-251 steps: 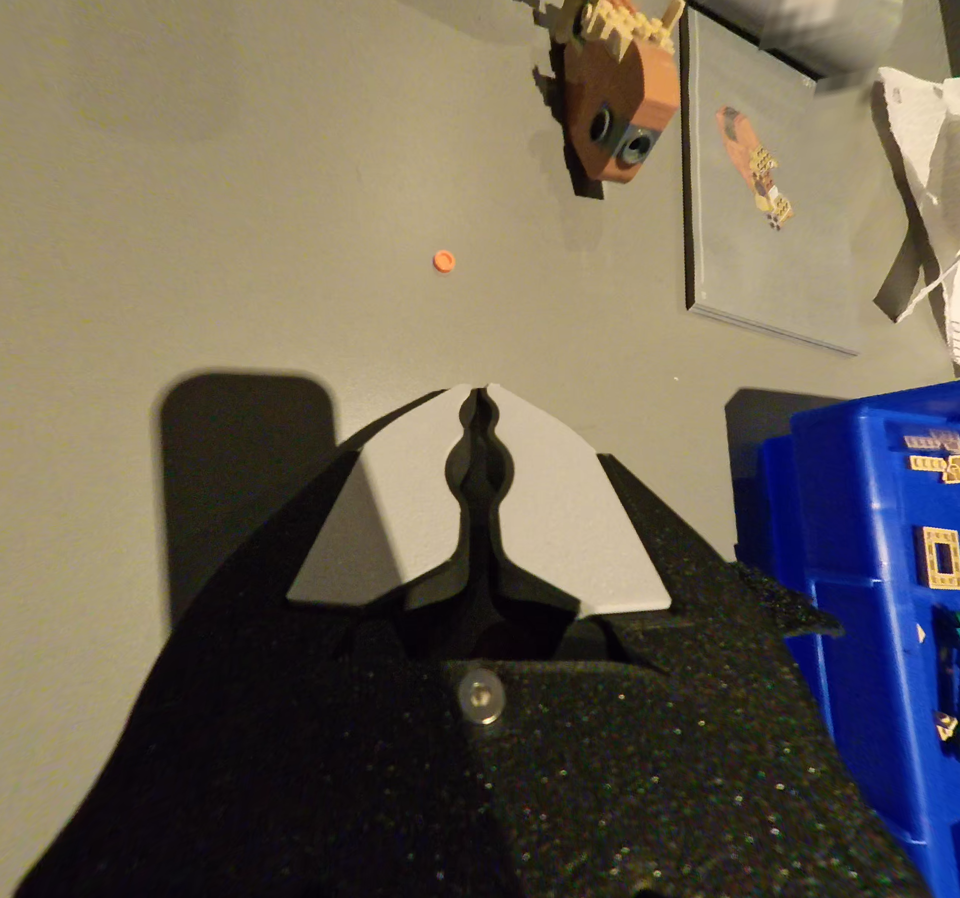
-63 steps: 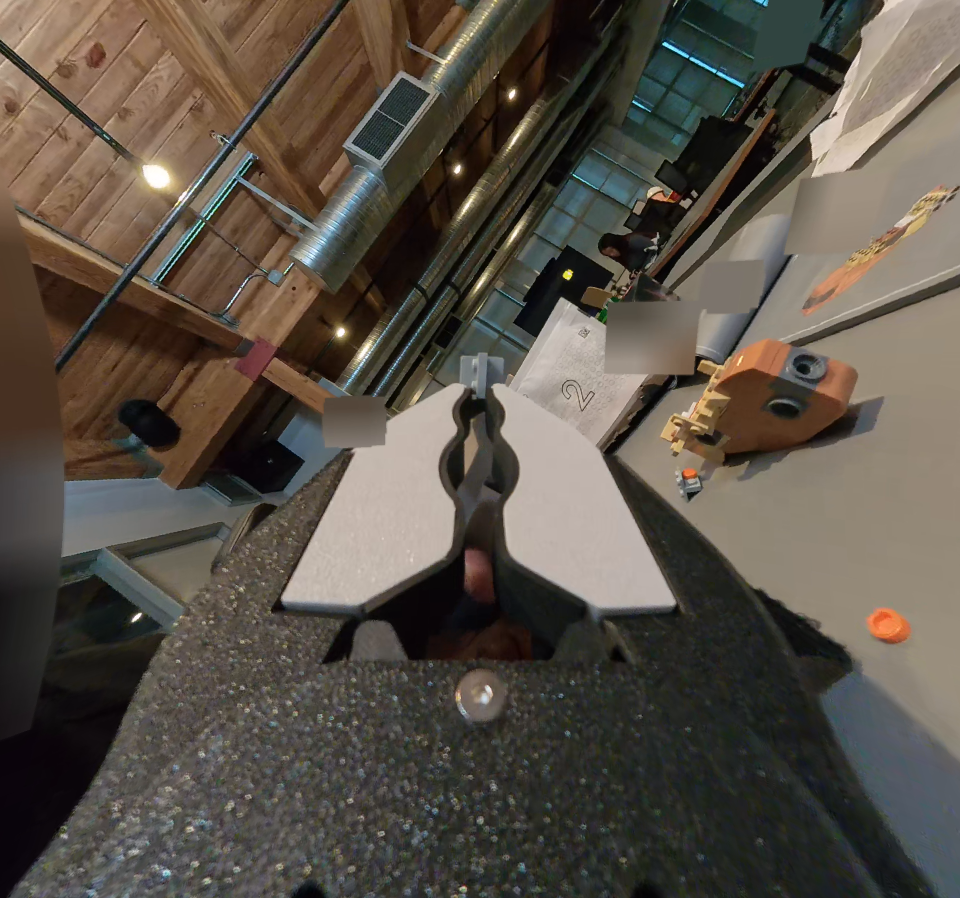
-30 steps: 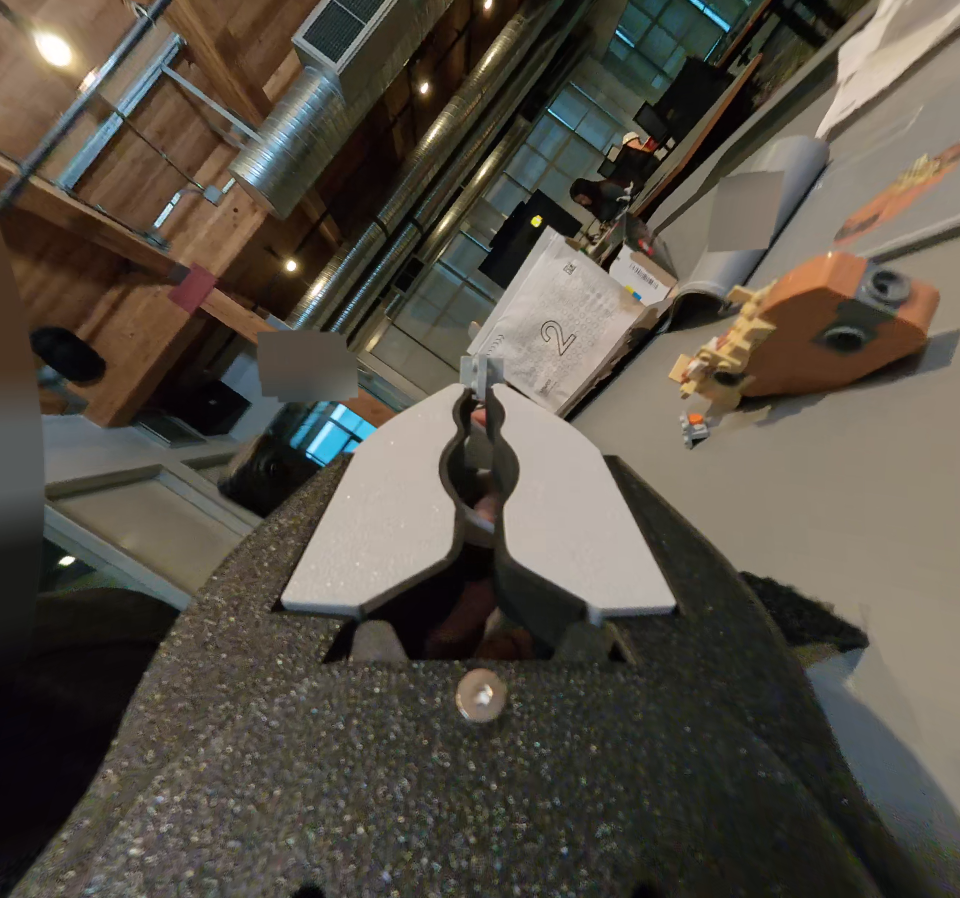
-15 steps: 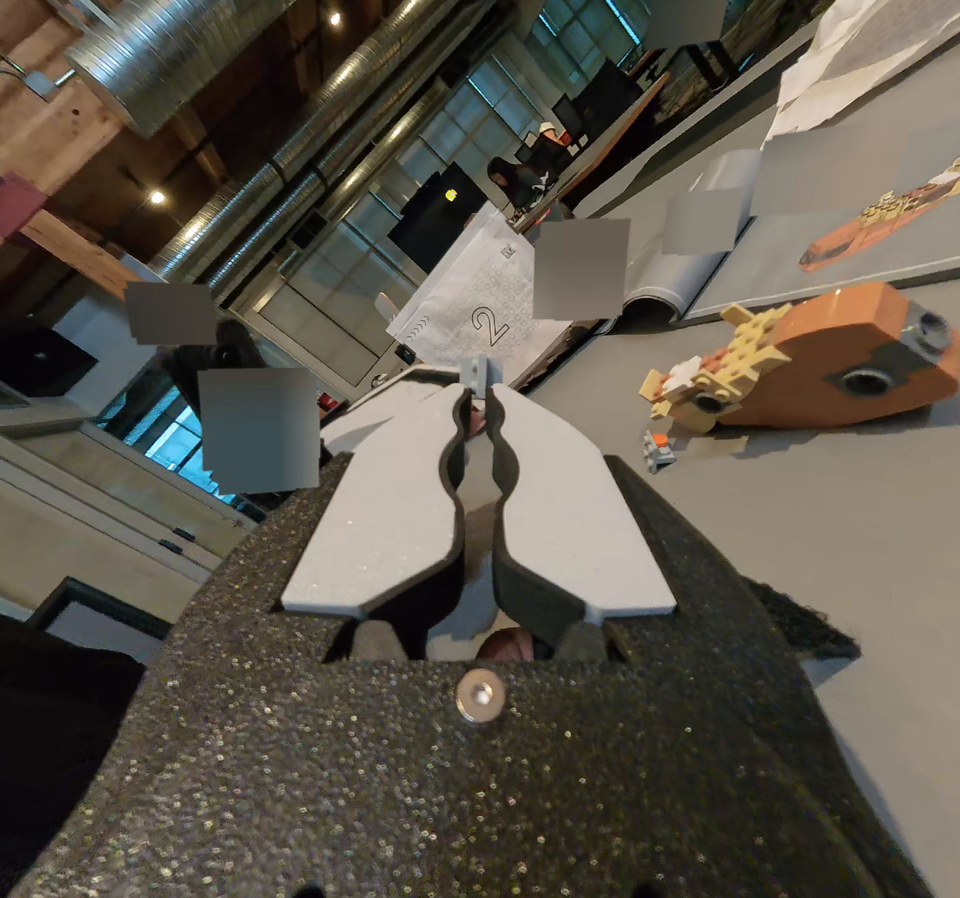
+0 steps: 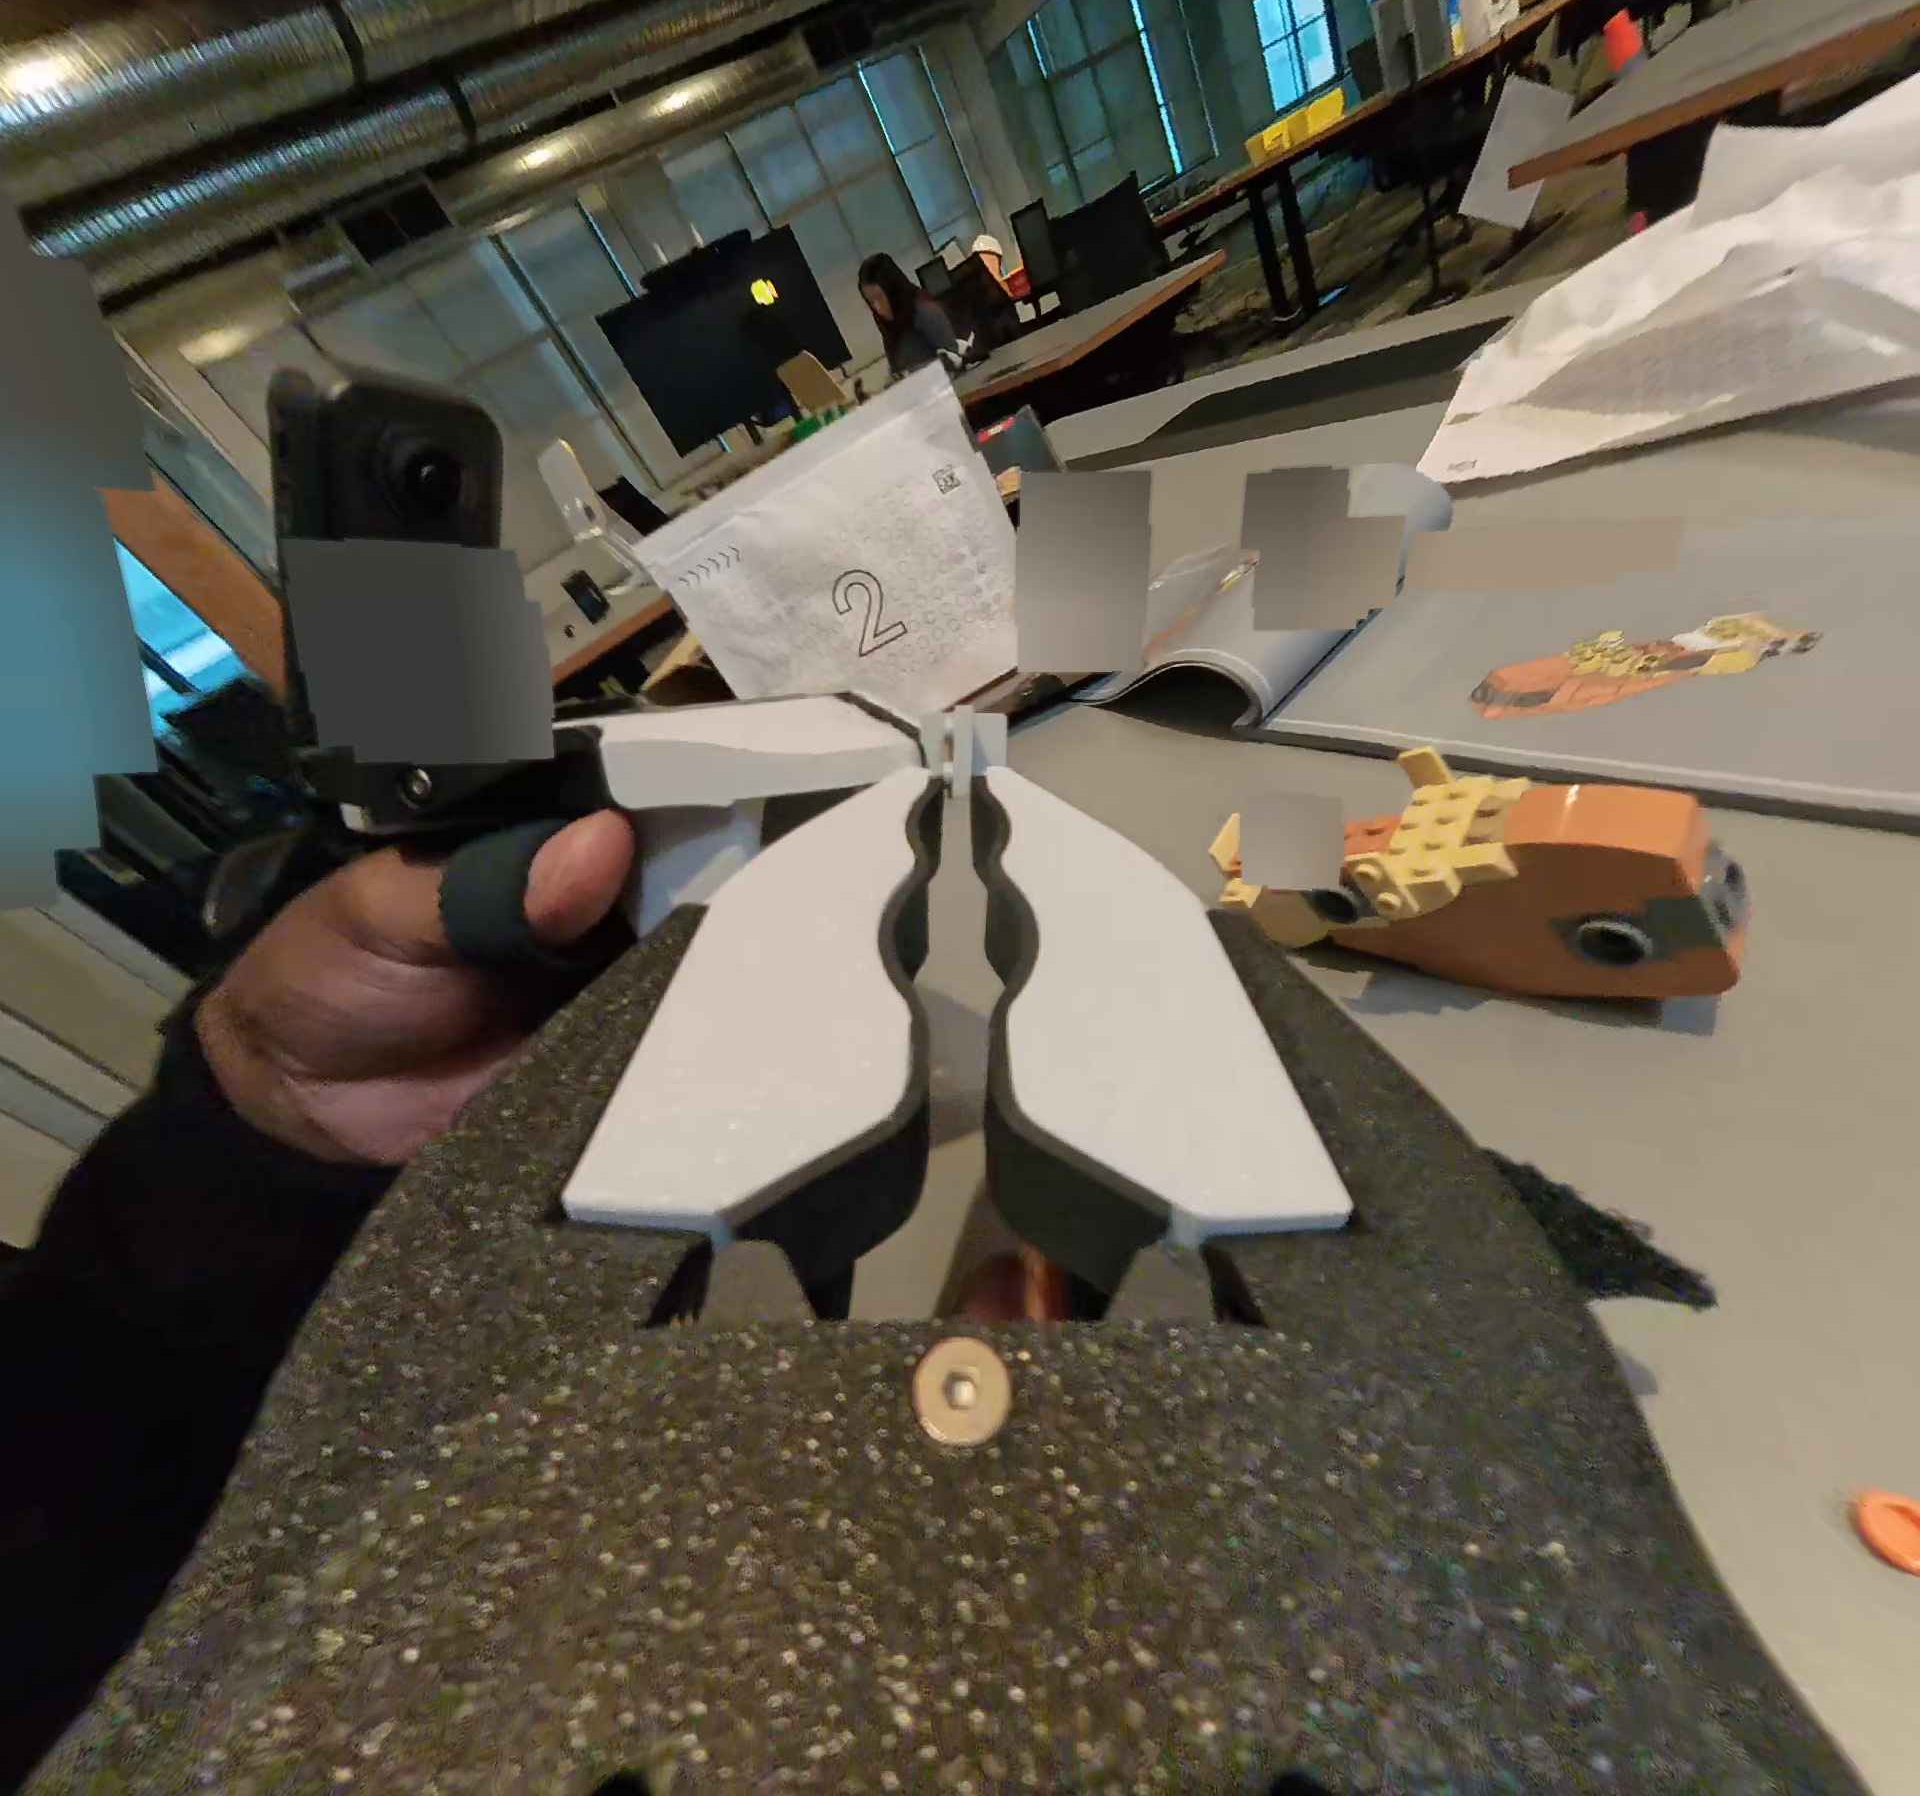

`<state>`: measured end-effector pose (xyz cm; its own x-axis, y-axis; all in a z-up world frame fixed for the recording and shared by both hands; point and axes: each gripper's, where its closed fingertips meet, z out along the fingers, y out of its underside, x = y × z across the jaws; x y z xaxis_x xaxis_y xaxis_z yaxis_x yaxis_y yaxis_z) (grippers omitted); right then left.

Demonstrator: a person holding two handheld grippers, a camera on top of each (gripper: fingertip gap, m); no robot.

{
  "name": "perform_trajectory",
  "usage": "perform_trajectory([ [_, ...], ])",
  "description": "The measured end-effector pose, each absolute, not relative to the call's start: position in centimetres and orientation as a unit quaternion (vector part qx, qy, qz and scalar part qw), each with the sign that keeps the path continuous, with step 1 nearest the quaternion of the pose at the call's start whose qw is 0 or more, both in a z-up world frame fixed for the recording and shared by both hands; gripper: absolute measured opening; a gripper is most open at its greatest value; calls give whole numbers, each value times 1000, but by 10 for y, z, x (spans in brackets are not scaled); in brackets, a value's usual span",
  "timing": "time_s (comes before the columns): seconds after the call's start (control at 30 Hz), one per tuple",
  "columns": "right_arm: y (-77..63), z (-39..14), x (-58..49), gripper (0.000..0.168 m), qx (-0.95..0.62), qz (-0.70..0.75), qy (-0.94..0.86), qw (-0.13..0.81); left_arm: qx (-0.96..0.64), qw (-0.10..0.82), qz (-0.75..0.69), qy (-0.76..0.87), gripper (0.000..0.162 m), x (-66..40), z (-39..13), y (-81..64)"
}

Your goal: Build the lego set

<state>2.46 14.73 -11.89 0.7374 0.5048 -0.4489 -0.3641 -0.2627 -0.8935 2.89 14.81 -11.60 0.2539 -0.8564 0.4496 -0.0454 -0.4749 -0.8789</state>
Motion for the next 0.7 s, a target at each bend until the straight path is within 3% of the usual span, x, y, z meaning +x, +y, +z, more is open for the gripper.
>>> perform_trajectory([
  [0.33, 145, -119, 28, 5, -715, 271, -102, 637, -695, 314, -570, 306, 10, 29, -119, 143],
  [0.7, 143, -117, 28, 5, -708, 240, -121, 654, -695, 313, -568, 311, 4, 33, -117, 142],
])
